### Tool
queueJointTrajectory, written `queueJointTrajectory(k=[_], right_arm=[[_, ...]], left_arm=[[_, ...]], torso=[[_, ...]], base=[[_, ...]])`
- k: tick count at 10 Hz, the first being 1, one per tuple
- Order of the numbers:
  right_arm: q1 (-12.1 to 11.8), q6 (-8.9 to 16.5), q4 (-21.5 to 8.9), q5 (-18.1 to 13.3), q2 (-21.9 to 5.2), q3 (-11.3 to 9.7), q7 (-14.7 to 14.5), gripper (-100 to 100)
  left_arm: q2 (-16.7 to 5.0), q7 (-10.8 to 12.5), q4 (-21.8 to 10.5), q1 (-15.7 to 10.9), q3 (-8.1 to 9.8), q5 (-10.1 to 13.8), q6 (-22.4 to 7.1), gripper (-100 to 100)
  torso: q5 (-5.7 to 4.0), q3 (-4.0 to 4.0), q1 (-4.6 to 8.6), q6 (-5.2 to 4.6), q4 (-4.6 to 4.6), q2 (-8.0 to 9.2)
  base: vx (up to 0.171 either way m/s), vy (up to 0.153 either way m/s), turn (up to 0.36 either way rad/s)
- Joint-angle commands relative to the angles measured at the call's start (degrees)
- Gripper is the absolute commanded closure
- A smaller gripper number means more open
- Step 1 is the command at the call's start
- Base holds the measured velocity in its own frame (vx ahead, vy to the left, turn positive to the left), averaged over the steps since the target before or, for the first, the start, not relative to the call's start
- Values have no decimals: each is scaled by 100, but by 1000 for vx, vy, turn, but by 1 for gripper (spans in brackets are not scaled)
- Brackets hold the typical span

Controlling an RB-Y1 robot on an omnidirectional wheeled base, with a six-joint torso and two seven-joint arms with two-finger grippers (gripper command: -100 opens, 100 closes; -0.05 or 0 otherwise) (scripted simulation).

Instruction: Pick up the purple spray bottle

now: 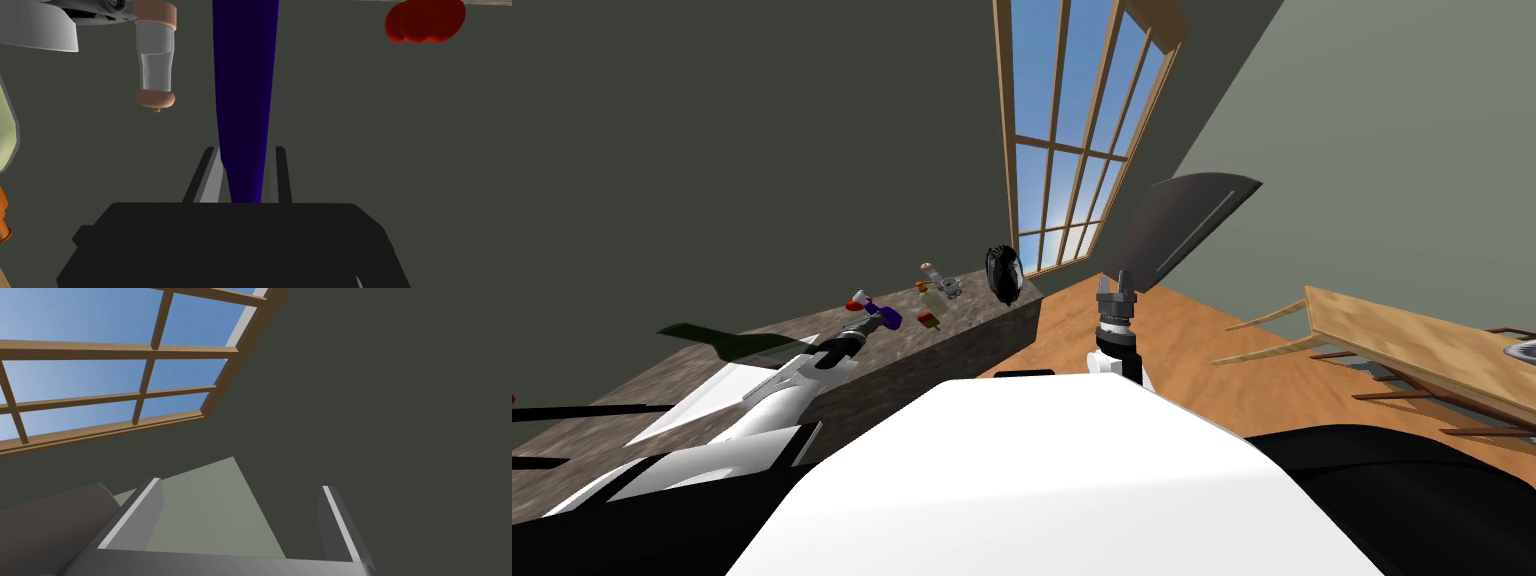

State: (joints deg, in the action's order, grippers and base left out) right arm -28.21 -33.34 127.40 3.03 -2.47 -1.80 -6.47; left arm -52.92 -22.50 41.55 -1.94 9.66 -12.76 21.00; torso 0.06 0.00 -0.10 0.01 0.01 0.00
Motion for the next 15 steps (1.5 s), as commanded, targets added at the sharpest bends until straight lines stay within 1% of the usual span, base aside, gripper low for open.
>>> queueJointTrajectory(k=[1, 2, 3, 4, 5, 6, 7, 8, 9, 10, 11, 12, 13, 14, 15], right_arm=[[0, 0, 0, 0, 0, 0, 0, 0], [0, 0, 0, 0, 0, 0, 0, 0], [0, 0, 0, 0, 0, 0, 0, 0], [0, 0, 0, 0, 0, 0, 0, 0], [1, 0, 0, 0, -1, 0, 0, 0], [0, 0, 0, 0, -1, 1, 0, 0], [1, 0, 0, 0, 0, 0, 0, 0], [0, 0, 0, 0, 0, 0, 0, 0], [0, 0, 0, 0, 0, 0, 0, 0], [0, 0, 0, 0, 0, 0, 0, 0], [0, 0, 0, 0, 0, 0, 0, 0], [0, 0, 0, 0, 0, 0, 0, 0], [0, 0, 0, 0, 0, 0, 0, 0], [0, 0, 0, 0, 0, 0, 0, 0], [0, 0, 0, 0, 0, 0, 0, 0]], left_arm=[[0, 0, 0, 0, 0, 0, 0, 0], [152, 107, 287, 286, 95, -115, -286, 100], [152, 107, 491, 340, 95, -115, -311, 100], [353, 173, 776, 626, 215, -259, -598, 100], [353, 173, 1081, 682, 215, -259, -606, 100], [554, 239, 1334, 988, 335, -402, -899, 100], [554, 239, 1435, 1024, 335, -402, -901, 100], [554, 239, 1635, 1024, 335, -402, -901, 100], [554, 239, 1671, 1024, 335, -402, -901, 100], [755, 306, 1872, 1308, 454, -545, -1154, 100], [755, 306, 2064, 1366, 454, -545, -1196, 100], [755, 306, 2208, 1366, 454, -545, -1196, 100], [755, 306, 2261, 1366, 454, -545, -1196, 100], [956, 372, 2452, 1603, 574, -689, -1485, 100], [956, 372, 2532, 1708, 574, -689, -1491, 100]], torso=[[0, 0, 0, 0, 0, 0], [0, 0, 0, 0, 0, 0], [22, 6, -17, -1, -11, -2], [35, 12, -30, -6, -17, -7], [64, 19, -49, 4, -32, -5], [77, 24, -55, -1, -38, -10], [109, 36, -72, 9, -58, -14], [128, 43, -85, 17, -68, -18], [136, 47, -80, 11, -71, -23], [135, 49, -72, 7, -72, -26], [154, 53, -87, 9, -82, -25], [166, 59, -104, 9, -86, -32], [166, 61, -101, 5, -86, -37], [165, 63, -93, 2, -86, -39], [175, 65, -111, 8, -91, -40]], base=[[0, 0, 0], [14, 59, -68], [5, 73, -45], [-2, 95, -87], [-5, 73, -26], [2, 76, -86], [3, 61, -47], [-3, 21, 32], [-5, -9, 11], [3, 43, -90], [2, 62, -42], [-4, 27, 12], [0, 0, 0], [7, 42, -87], [8, 59, -61]])
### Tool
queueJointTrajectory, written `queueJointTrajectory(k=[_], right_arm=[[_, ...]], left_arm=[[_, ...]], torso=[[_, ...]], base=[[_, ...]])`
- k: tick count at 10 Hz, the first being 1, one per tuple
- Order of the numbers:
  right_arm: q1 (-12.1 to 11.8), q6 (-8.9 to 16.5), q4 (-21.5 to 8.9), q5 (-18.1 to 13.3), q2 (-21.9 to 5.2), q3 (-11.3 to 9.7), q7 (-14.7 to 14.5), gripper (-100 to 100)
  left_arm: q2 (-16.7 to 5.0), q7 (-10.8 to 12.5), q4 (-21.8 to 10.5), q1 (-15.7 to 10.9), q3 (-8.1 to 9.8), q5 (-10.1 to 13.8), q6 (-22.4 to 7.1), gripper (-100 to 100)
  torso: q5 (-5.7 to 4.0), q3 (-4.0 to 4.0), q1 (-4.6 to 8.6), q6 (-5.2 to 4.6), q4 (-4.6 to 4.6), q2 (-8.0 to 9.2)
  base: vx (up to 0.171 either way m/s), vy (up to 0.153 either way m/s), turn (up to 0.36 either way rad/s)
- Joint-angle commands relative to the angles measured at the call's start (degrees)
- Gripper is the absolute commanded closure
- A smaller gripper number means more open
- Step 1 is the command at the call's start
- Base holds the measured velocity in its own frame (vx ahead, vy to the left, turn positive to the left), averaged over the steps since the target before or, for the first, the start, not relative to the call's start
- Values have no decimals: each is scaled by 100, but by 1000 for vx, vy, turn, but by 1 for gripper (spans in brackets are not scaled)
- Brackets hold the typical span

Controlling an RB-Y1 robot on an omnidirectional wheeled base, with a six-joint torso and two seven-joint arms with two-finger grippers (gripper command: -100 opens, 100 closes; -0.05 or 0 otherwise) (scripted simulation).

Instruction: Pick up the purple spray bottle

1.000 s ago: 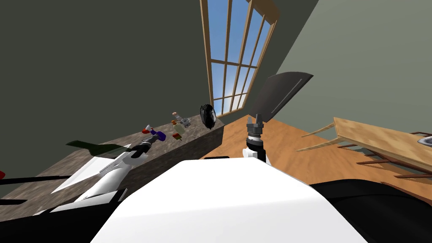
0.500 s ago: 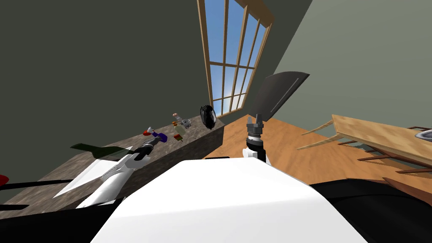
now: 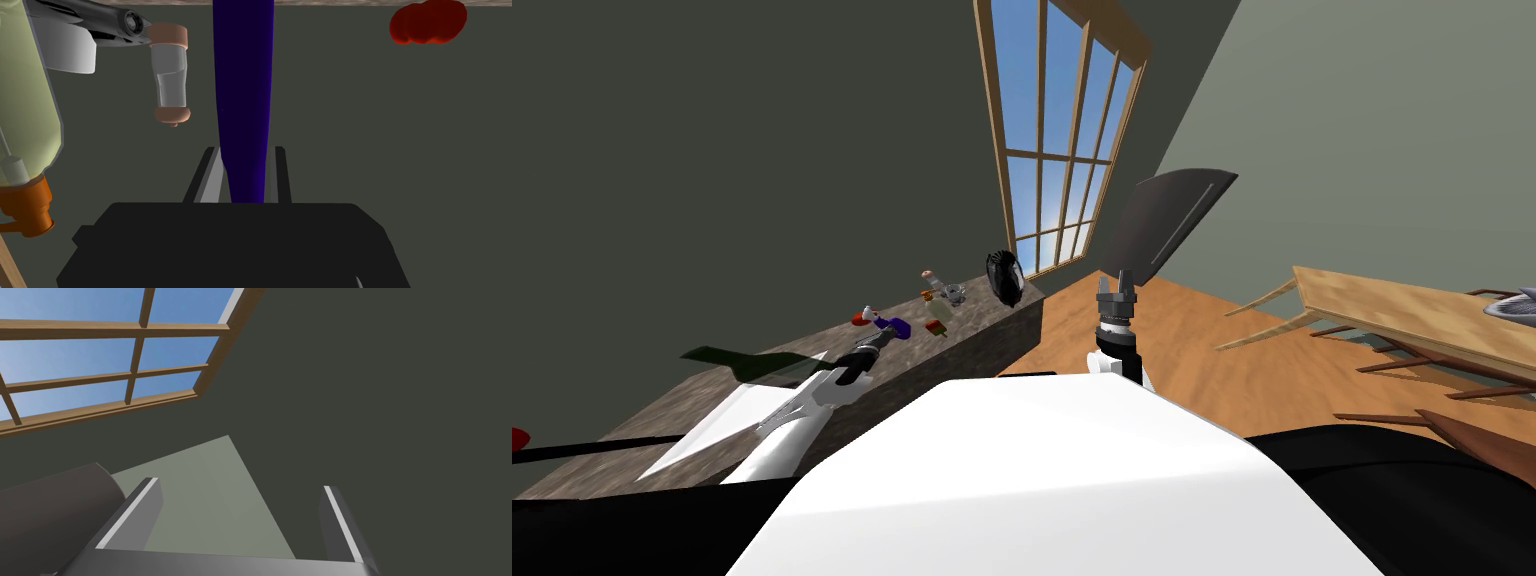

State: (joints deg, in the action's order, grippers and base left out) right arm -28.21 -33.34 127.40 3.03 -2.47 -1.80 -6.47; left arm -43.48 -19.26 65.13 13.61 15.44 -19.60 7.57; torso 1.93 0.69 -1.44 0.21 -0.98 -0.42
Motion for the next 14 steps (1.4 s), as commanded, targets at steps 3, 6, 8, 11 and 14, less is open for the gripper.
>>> queueJointTrajectory(k=[3, 6, 8, 11, 14], right_arm=[[0, 0, 0, 0, 0, 0, 0, 0], [0, 0, 0, 0, 0, 0, 0, 0], [0, 0, 0, 0, 0, 0, 0, 0], [0, 0, 0, 0, 0, 0, 0, 0], [0, 0, 0, 0, 0, 0, 0, 0]], left_arm=[[213, 114, 652, 429, 116, -148, -444, 100], [213, 114, 1084, 494, 116, -148, -444, 100], [414, 181, 1454, 836, 235, -292, -739, 100], [615, 247, 1965, 1178, 355, -435, -1034, 100], [816, 314, 2417, 1439, 475, -578, -1296, 100]], torso=[[-3, -1, 9, -6, 2, 0], [-2, 0, -4, -4, 2, -2], [-1, -1, -1, -2, 1, 1], [2, -1, -10, 1, 0, 2], [-11, -1, 16, -6, 4, -2]], base=[[-4, 27, -16], [-1, 36, -6], [1, 46, -66], [-2, 51, -38], [-5, 25, -18]])
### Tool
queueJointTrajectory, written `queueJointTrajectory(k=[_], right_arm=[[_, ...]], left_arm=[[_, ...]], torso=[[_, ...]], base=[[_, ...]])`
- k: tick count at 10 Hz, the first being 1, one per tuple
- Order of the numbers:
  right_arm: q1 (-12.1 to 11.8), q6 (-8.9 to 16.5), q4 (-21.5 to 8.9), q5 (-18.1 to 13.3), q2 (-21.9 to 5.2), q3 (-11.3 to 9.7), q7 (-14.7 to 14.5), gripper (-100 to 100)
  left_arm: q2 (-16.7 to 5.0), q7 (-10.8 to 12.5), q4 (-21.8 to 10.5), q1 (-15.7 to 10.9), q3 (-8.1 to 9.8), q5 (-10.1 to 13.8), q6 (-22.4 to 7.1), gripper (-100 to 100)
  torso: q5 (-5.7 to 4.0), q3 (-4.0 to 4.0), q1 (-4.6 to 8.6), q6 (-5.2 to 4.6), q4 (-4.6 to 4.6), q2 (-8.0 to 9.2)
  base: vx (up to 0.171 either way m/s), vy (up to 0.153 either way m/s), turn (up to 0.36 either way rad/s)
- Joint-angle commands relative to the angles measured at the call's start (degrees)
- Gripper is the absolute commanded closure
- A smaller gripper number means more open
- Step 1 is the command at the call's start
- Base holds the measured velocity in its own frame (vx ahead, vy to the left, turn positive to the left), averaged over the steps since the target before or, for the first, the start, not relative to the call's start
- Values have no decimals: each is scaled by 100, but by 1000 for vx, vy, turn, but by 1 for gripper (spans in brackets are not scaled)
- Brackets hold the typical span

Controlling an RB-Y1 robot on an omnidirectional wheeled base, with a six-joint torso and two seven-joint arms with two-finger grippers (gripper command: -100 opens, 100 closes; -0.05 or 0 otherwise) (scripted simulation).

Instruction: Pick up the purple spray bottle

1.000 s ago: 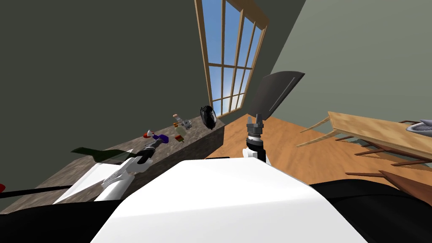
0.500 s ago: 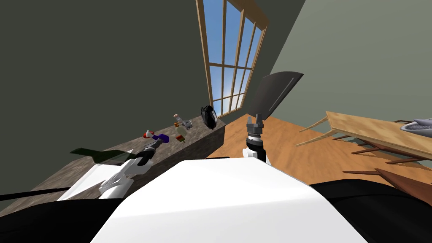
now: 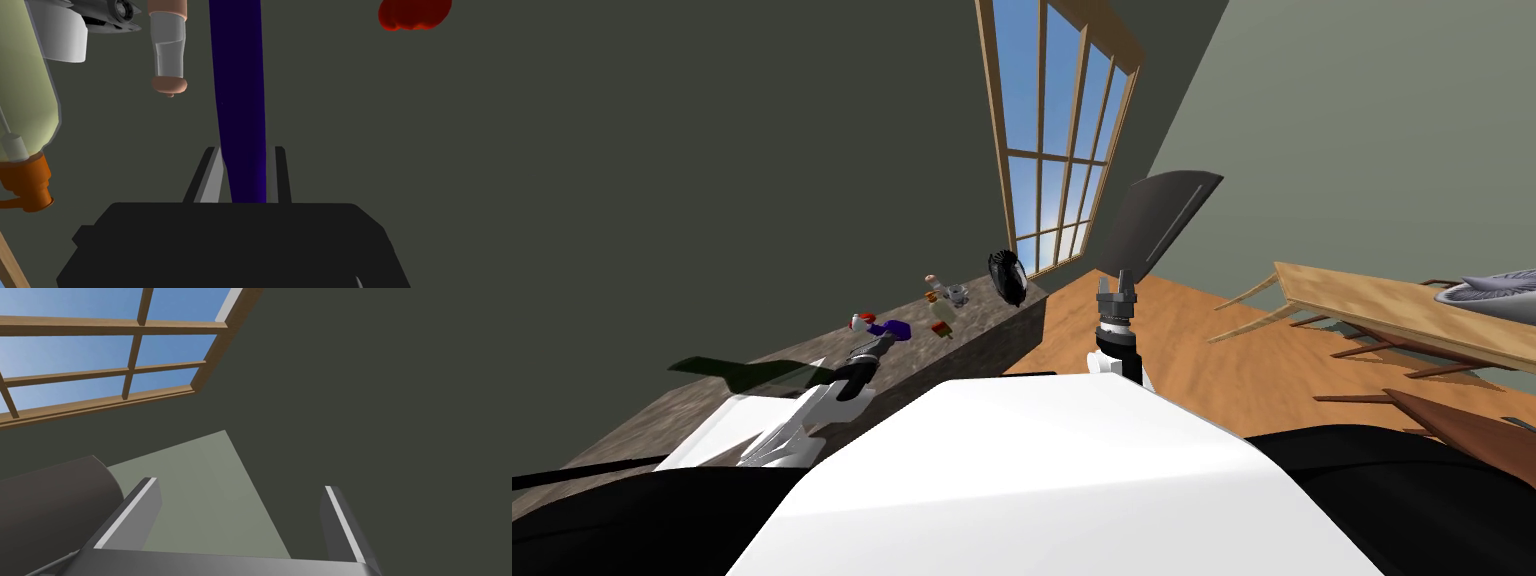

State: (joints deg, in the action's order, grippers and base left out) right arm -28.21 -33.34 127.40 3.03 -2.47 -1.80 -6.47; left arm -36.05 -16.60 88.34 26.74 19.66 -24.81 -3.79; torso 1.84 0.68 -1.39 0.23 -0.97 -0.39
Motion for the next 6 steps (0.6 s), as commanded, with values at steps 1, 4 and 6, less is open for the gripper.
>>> queueJointTrajectory(k=[1, 4, 6], right_arm=[[0, 0, 0, 0, 0, 0, 0, 0], [0, 0, 0, 0, 0, 0, 0, 0], [0, 0, 0, 0, 0, 0, 0, 0]], left_arm=[[74, 47, 286, 207, 53, -57, -193, 100], [275, 114, 737, 489, 173, -201, -482, 100], [275, 114, 1014, 549, 173, -201, -488, 100]], torso=[[0, 0, 0, 0, 0, 0], [-5, 2, 12, -6, 1, -5], [-2, -2, -7, 6, 1, 3]], base=[[-4, 54, -40], [-2, 31, -23], [-6, 42, -11]])
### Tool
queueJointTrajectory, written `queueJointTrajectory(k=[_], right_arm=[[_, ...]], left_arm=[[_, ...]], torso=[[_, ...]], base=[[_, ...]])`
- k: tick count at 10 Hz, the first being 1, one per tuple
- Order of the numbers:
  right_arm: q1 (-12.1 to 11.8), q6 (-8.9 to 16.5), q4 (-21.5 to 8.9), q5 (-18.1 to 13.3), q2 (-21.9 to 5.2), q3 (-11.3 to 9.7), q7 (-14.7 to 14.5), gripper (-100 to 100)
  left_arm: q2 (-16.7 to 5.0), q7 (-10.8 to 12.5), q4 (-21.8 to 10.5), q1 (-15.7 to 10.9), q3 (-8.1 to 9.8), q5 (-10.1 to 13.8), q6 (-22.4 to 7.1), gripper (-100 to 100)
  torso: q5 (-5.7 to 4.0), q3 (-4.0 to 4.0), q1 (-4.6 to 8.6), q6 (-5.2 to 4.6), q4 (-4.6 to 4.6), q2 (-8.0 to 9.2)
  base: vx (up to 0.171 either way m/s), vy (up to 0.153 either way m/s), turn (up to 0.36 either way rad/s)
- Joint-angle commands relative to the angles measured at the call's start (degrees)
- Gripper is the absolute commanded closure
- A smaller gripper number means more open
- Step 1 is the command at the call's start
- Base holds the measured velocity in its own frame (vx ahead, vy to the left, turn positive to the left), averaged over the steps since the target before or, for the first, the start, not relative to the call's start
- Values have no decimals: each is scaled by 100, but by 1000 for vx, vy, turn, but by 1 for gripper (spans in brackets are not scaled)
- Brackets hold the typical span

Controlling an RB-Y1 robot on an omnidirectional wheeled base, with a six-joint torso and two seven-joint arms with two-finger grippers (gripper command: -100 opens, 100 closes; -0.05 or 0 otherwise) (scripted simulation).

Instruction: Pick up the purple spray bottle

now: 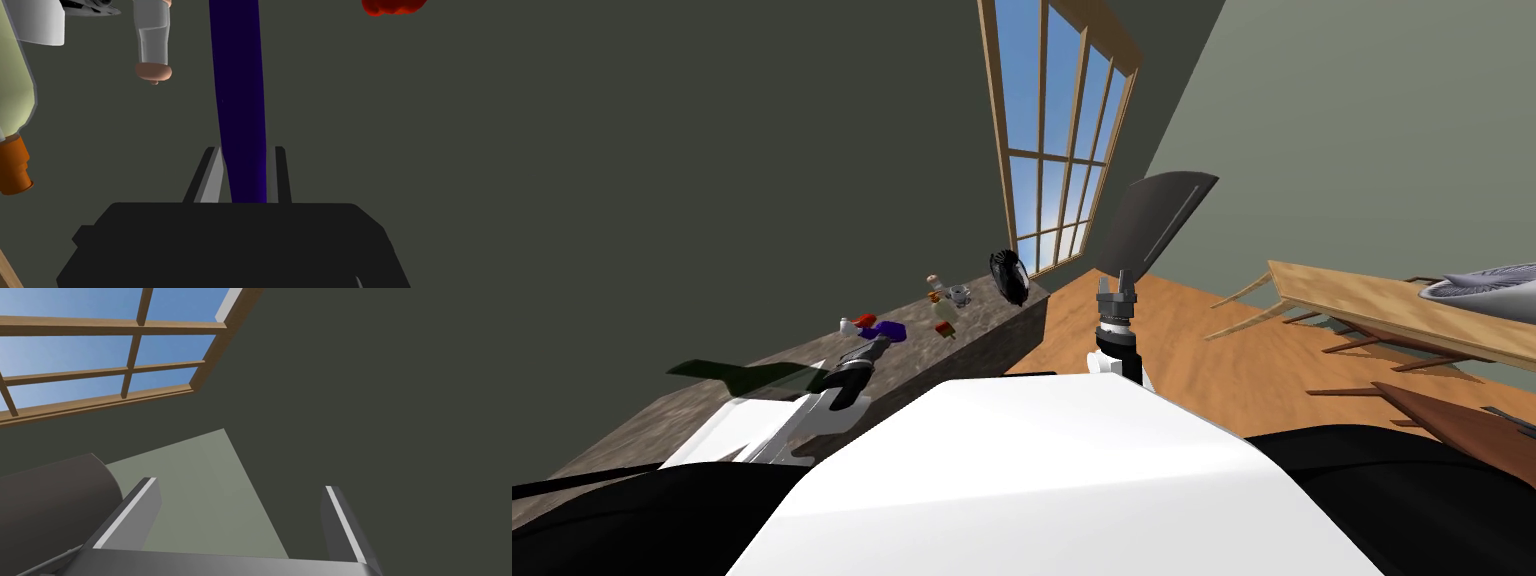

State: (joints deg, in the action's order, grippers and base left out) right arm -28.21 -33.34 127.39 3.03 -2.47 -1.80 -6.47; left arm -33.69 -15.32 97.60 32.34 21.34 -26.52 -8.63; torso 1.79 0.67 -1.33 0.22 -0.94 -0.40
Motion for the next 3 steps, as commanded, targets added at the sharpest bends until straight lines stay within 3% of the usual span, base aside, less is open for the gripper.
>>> queueJointTrajectory(k=[1, 2, 3], right_arm=[[0, 0, 0, 0, 0, 0, 0, 0], [0, 0, 0, 0, 0, 0, 0, 0], [0, 0, 0, 0, 0, 0, 0, 0]], left_arm=[[39, -14, 197, -11, 4, -30, -3, 100], [29, -6, 91, -6, 19, -24, 11, 100], [31, -7, 101, -10, 23, -26, 23, 0]], torso=[[0, 0, 0, 0, 0, 0], [-1, 3, 10, -4, -1, -5], [-1, 5, 11, -2, -3, -7]], base=[[3, 8, 6], [0, 0, 0], [0, 0, 0]])
